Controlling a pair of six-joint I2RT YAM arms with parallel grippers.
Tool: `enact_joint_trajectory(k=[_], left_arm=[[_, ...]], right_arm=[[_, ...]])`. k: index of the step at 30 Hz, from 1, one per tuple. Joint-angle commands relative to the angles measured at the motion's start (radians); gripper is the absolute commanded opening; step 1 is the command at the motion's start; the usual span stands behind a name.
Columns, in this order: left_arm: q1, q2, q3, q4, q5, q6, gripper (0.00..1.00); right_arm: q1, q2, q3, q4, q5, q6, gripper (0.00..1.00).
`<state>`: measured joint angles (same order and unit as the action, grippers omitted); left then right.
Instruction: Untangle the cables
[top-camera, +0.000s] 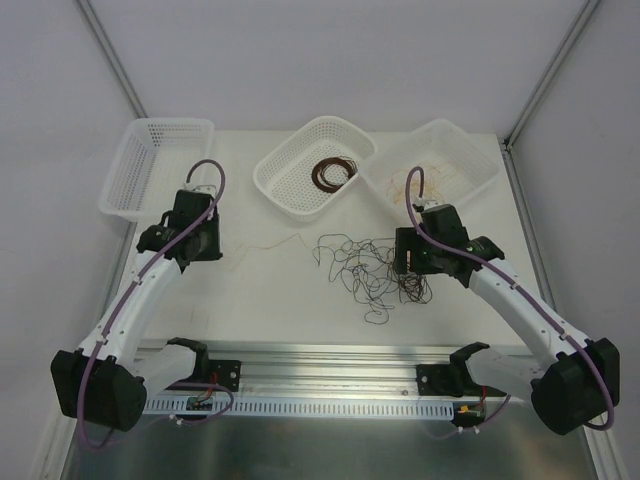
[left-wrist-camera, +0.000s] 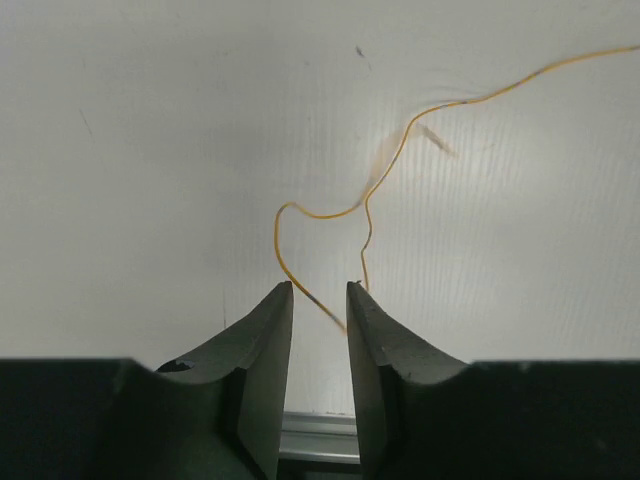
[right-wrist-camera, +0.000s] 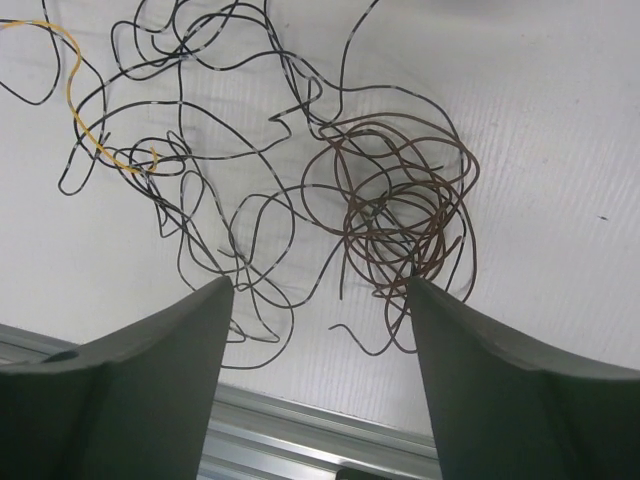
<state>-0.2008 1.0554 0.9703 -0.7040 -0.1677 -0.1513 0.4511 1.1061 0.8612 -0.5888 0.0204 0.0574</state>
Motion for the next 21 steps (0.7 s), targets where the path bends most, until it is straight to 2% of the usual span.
enact_joint_trajectory(k=[1,3,4,7,11,16,21], left_arm=[[0.008,0.034,-0.039,0.021,0.014,-0.090,0.31],[0.009,0.052,-0.033,0.026,0.054,-0.100,0.50],[0.008,0.063,-0.016,0.029,0.078,-0.105,0.66],[0.003,0.077,0.042,0.041,0.201,-0.189,0.88],[-0.064,0.123,0.076,0.086,0.263,-0.399,0.90],[-0.242,0.257,0.074,0.245,0.224,-0.589,0.87],[-0.310,0.423,0.082,0.359,0.200,-0.754,0.81]], right_arm=[[0.004,-0.015,0.036,-0.028,0.032,-0.030,0.77],[0.006,-0.012,0.038,-0.035,0.029,-0.034,0.79],[0.008,-0.014,0.039,-0.039,0.029,-0.037,0.79],[0.012,-0.015,0.051,-0.054,0.044,-0.045,0.80],[0.017,-0.026,0.052,-0.051,0.041,-0.044,0.80],[0.023,-0.020,0.048,-0.042,0.044,-0.041,0.81],[0.021,-0.017,0.042,-0.025,0.035,-0.042,0.82]])
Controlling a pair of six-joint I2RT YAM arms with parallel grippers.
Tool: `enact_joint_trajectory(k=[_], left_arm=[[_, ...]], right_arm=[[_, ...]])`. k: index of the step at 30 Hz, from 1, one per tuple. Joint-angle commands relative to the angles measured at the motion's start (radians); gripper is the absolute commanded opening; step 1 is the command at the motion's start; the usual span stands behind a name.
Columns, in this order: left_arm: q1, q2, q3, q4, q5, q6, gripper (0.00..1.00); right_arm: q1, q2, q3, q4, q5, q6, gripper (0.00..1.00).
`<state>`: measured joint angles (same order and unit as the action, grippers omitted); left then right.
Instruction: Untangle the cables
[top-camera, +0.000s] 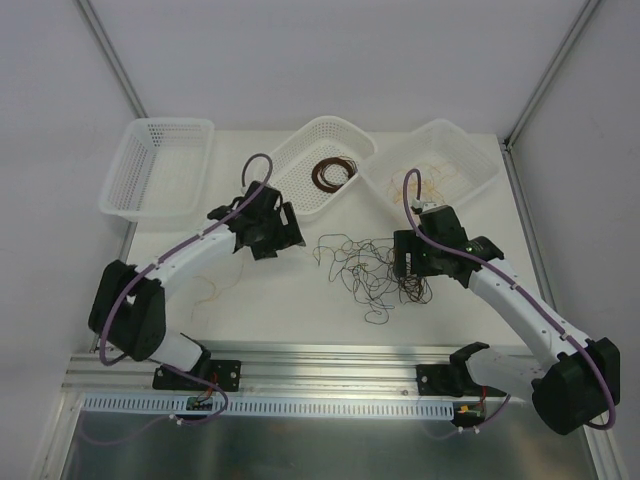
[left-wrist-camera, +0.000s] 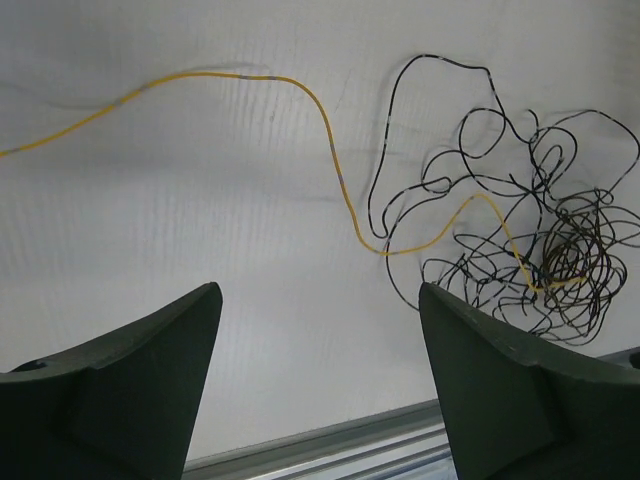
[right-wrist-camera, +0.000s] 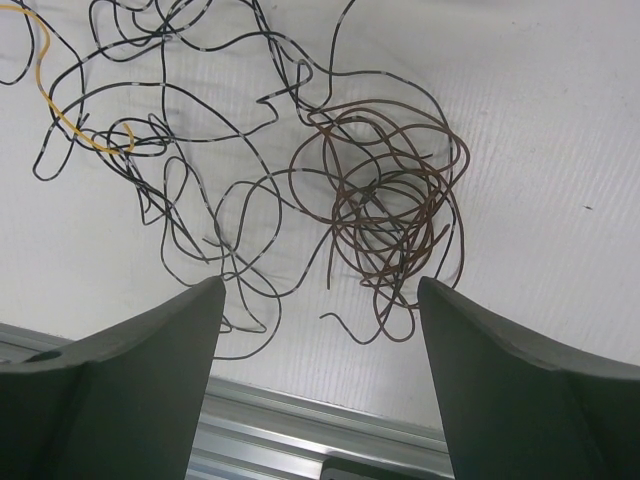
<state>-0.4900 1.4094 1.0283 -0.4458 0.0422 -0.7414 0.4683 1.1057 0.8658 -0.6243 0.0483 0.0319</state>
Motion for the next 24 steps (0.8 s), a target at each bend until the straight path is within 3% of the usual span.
enact_joint_trajectory(k=[1,7,10,11,12,14,21,24], left_arm=[[-0.027,0.126,0.039,0.113,-0.008,-0.177,0.79],[-0.068,0.264,0.111,0.176,-0.021,-0.233,0.63],[-0.079,0.293,0.121,0.180,-0.025,-0.245,0.40],[-0.079,0.295,0.118,0.180,-0.024,-0.246,0.31],[-0.081,0.293,0.116,0.180,-0.027,-0.243,0.16],[-0.079,0.274,0.098,0.179,-0.037,-0.222,0.01],[-0.076,0.113,0.047,0.165,-0.117,-0.106,0.00],[-0.064,0.036,0.056,0.122,-0.136,-0.037,0.00]], right_arm=[[0.006,-0.015,0.035,0.014,0.005,-0.015,0.82],[0.009,0.008,0.006,0.052,-0.018,-0.013,0.82],[0.009,0.023,-0.016,0.083,-0.021,-0.010,0.82],[0.009,0.035,-0.020,0.096,-0.021,-0.009,0.82],[0.009,0.043,-0.030,0.104,-0.021,-0.009,0.82],[0.009,0.074,-0.043,0.124,-0.021,-0.009,0.82],[0.009,0.183,-0.119,0.181,-0.021,0.042,0.75],[0.006,0.209,-0.139,0.192,-0.011,0.059,0.63]])
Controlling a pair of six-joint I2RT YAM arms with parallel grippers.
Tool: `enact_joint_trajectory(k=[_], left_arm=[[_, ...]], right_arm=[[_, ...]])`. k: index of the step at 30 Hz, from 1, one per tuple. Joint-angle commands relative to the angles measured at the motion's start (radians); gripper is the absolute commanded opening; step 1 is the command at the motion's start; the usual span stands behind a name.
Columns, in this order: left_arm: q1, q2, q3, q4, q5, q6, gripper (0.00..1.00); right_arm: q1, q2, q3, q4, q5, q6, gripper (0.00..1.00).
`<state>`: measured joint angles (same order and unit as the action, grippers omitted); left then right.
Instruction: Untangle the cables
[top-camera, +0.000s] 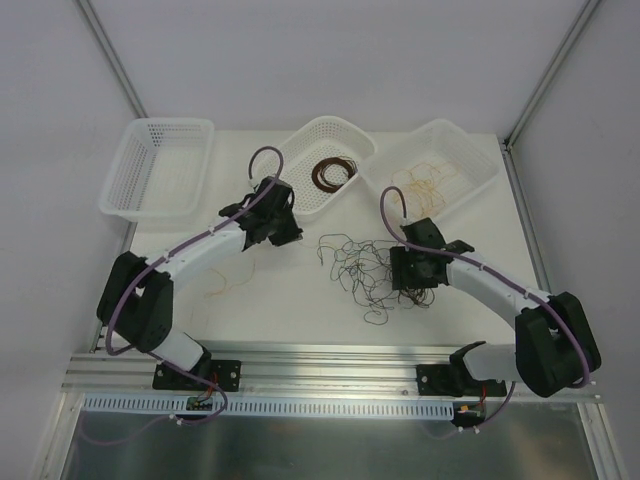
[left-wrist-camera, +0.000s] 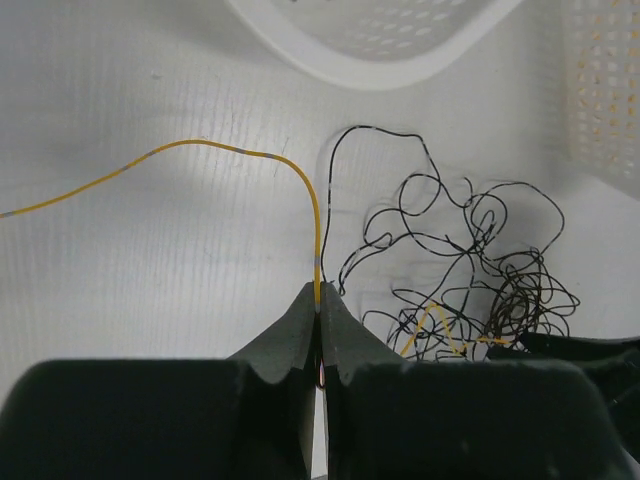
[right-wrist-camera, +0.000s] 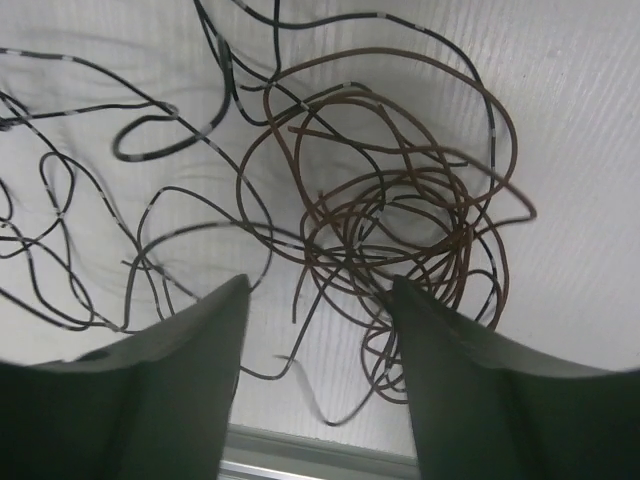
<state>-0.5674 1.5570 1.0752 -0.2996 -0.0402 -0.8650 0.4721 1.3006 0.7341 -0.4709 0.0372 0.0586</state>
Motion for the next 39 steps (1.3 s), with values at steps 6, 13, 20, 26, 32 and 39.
enact_joint_trajectory(k=[6,13,20,26,32,39], left_arm=[[0.107,-0.291,0.041,-0.160,-0.082,0.225,0.00],[0.328,-0.466,0.152,-0.395,-0.088,0.482,0.00],[0.360,-0.522,0.287,-0.559,-0.146,0.649,0.00],[0.360,-0.529,0.289,-0.564,0.144,0.710,0.00],[0.354,-0.554,0.273,-0.550,0.391,0.814,0.00],[0.316,-0.591,0.276,-0.541,0.637,0.911,0.00]], right_arm=[[-0.013,0.032,-0.021,0.023,0.038,0.050,0.33],[-0.079,0.008,-0.045,-0.009,0.062,0.058,0.05],[-0.102,-0.043,-0.032,-0.041,0.014,0.031,0.18],[-0.067,-0.184,0.086,-0.120,-0.005,-0.005,0.62],[0.006,-0.282,0.272,-0.186,-0.071,-0.049,0.76],[0.085,-0.282,0.366,0.007,-0.334,-0.054,0.79]])
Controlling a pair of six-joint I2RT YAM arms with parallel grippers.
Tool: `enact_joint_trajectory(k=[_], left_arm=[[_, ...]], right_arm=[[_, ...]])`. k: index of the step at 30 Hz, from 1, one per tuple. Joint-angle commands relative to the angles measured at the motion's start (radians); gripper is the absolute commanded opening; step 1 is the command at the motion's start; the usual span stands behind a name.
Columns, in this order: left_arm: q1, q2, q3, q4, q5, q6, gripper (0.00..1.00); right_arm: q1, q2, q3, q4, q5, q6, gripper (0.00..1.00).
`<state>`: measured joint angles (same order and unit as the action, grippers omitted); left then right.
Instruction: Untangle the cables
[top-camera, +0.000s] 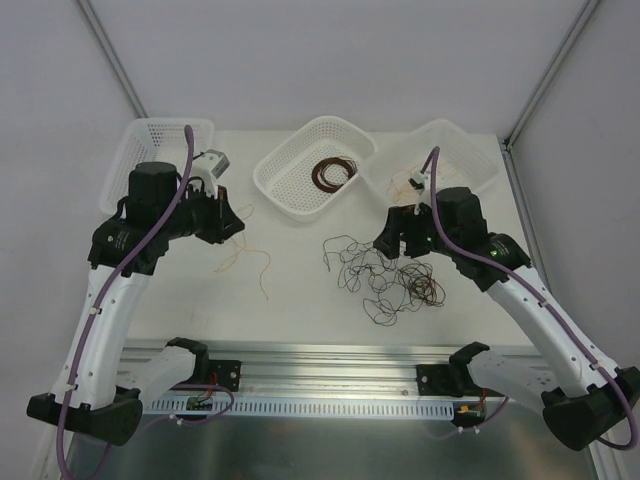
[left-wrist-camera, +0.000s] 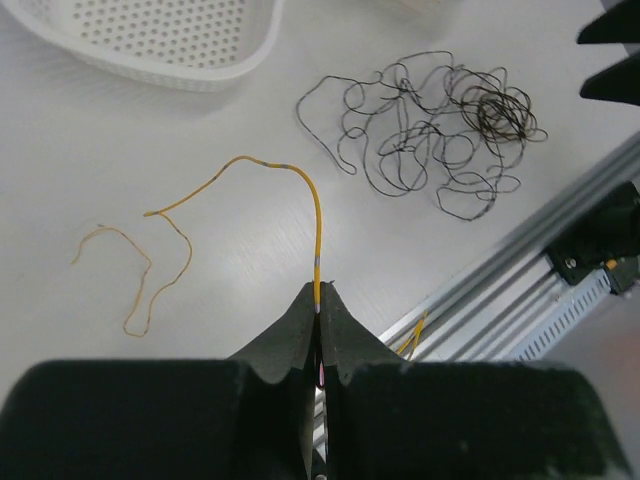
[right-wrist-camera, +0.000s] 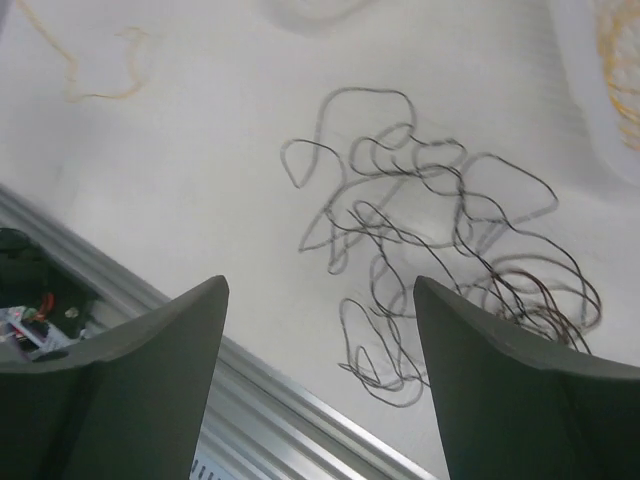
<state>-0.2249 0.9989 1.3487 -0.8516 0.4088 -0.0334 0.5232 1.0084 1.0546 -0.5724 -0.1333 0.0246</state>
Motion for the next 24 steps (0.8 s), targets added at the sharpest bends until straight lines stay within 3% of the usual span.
enact_joint_trajectory(k=[1,9,24], left_arm=[[-0.034,-0.037,0.000,0.013,0.200,0.082,0.00],[-0.155,-0.039,0.021,0.023,0.220,0.084,0.00],[-0.211,-0.049,0.010,0.083,0.274,0.035,0.00]], right_arm=[[0.043,0.019,0.050,0.140,-0.187,-0.020,0.79],[0.196,0.203,0.111,0.452,-0.262,0.008,0.80],[0.340,0.483,0.232,0.718,-0.356,0.020,0.80]])
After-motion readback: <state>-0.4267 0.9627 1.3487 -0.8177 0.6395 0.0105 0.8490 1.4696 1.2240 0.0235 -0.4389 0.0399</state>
